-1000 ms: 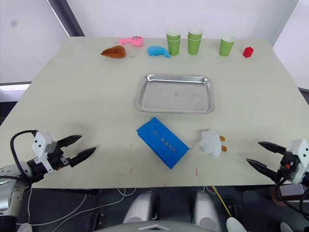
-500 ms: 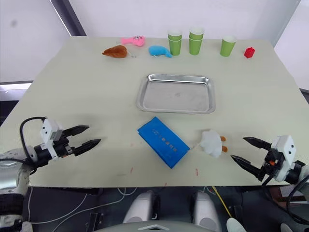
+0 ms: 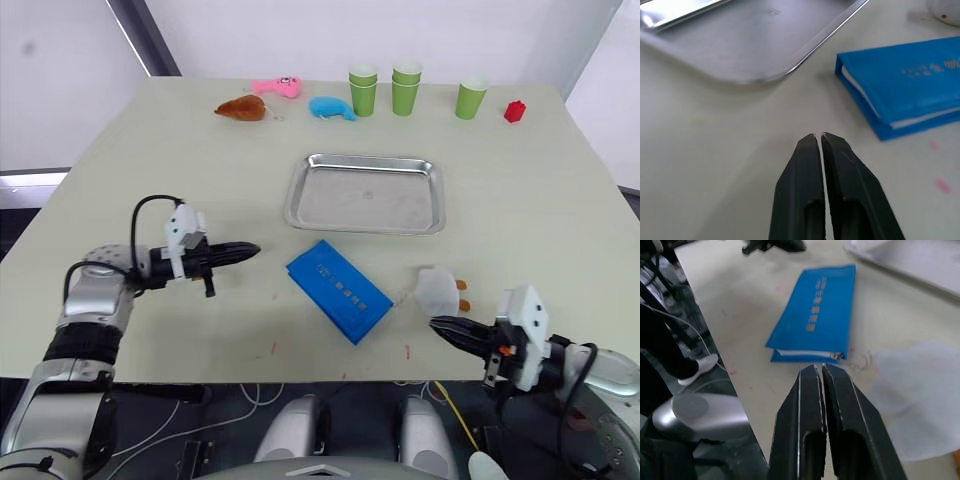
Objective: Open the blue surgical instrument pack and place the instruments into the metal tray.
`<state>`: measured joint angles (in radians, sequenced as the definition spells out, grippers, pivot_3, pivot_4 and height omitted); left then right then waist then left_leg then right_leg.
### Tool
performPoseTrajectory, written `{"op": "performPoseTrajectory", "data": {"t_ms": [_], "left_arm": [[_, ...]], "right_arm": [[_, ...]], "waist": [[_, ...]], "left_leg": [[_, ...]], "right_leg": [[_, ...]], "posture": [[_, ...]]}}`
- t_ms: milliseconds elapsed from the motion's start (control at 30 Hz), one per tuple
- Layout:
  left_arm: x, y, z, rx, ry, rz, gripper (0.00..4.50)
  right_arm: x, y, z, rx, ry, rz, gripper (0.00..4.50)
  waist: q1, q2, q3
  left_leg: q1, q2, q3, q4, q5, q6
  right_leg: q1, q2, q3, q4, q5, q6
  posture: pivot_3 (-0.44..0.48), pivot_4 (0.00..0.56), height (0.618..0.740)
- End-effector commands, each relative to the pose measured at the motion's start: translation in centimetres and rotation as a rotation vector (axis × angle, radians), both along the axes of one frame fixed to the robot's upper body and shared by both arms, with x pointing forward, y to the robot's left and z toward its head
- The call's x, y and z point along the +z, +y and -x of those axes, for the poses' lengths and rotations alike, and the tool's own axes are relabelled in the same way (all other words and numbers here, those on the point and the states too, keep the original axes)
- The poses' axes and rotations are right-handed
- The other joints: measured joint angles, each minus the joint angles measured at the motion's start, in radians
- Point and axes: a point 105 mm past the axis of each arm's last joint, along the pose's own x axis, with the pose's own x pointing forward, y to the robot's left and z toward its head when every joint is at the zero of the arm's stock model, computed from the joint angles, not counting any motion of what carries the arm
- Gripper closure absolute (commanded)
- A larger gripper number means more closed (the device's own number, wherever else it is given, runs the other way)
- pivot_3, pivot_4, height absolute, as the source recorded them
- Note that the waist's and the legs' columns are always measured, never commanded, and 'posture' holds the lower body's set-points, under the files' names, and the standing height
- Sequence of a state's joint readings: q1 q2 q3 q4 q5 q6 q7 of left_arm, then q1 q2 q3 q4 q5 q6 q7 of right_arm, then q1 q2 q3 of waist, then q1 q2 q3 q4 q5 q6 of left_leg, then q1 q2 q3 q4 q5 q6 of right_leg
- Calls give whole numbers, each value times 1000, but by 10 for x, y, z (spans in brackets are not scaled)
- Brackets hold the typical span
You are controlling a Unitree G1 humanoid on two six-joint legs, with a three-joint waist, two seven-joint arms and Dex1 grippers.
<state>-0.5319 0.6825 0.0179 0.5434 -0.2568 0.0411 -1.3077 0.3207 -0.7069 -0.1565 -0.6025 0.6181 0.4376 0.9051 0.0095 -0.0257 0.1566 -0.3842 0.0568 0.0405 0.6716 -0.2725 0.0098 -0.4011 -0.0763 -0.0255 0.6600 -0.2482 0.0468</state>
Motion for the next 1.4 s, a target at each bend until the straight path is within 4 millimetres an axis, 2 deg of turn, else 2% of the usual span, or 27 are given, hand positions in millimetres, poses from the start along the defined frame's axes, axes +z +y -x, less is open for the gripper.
{"op": "performPoseTrajectory", "data": {"t_ms": [33, 300, 433, 633, 1167, 1400], "left_arm": [[2, -9, -5, -45, -10, -20, 4460], [-4, -39, -18, -135, 8, -29, 4460], [-8, -49, -20, -163, 10, -21, 4460], [-16, -53, -18, -191, 26, -19, 4460], [-9, -52, -18, -200, 7, 10, 4460], [-13, -61, -9, -234, 19, 37, 4460]], "right_arm": [[-3, 12, -2, 8, -7, 33, 4500], [-27, 36, -8, 4, 65, 99, 4500], [-35, 41, -14, -13, 90, 141, 4500], [-36, 46, -27, -60, 82, 150, 4500], [-29, 59, -43, -81, 60, 80, 4500], [-28, 53, -50, -119, 50, 81, 4500]], "waist": [[-1, 0, 0], [3, 0, 0], [4, 0, 0], [3, 0, 0], [2, 0, 0], [2, 0, 0]], "left_leg": [[0, 0, 0, 0, 0, 0], [-5, 0, -6, 1, 0, 0], [-13, -1, -12, 6, 0, 0], [-14, -1, -13, 8, 0, 0], [-15, -1, -16, 9, 0, 0], [-15, -1, -16, 9, 0, 0]], "right_leg": [[0, 0, 0, 0, 0, 0], [-1, 5, 1, -1, 0, 0], [-4, 7, 0, 0, 0, 0], [-4, 7, 0, 0, 0, 0], [-4, 7, -2, 1, 0, 0], [-4, 7, -2, 1, 0, 0]], "posture": [[0, 150, 739], [0, 150, 739], [0, 150, 739], [0, 150, 739], [0, 150, 739], [0, 150, 739]]}}
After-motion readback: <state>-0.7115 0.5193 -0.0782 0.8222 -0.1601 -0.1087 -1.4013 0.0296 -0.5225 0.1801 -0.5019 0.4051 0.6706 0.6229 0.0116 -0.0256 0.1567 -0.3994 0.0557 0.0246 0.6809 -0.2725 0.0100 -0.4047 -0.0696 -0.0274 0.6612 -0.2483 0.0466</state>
